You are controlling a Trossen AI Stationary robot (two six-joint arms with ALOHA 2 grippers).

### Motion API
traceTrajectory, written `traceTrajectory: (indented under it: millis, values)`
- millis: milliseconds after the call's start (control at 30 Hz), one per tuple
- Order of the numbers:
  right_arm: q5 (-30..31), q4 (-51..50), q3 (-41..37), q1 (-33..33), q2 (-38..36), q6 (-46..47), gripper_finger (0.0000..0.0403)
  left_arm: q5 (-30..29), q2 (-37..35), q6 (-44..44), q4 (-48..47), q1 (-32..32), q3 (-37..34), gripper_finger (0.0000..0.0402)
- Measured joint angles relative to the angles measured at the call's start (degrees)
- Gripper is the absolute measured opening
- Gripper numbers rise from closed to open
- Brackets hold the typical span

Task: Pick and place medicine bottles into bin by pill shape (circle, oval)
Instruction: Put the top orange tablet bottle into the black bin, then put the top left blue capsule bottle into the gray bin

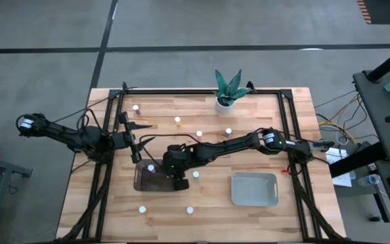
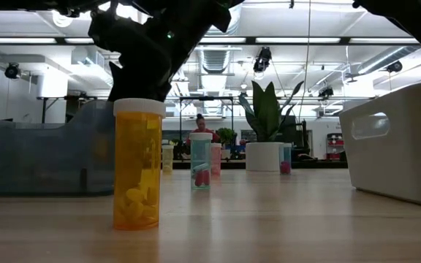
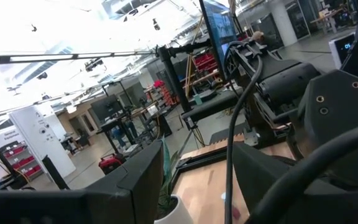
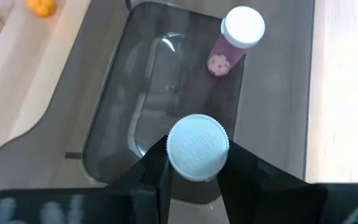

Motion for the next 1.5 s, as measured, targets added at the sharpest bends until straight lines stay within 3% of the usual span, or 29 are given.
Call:
traceTrajectory:
  millis: [400,967,1500]
  values:
    - [0.04,-0.39,0.0,-0.37,0.0,0.56,0.0133,0.0,0.05,-0.02,0.02,0.02,0.0,0.0176]
    - [0.03,-0.96,0.69,-0.36,-0.75,0.35,0.0136,-0.02,0.0,-0.02,0.03,0.02,0.0,0.0176]
    - [0.14,-15.83,0.92,0.46,-9.79,3.72,0.0118,0.0,0.02,-0.24,0.01,0.0,0.0,0.0176]
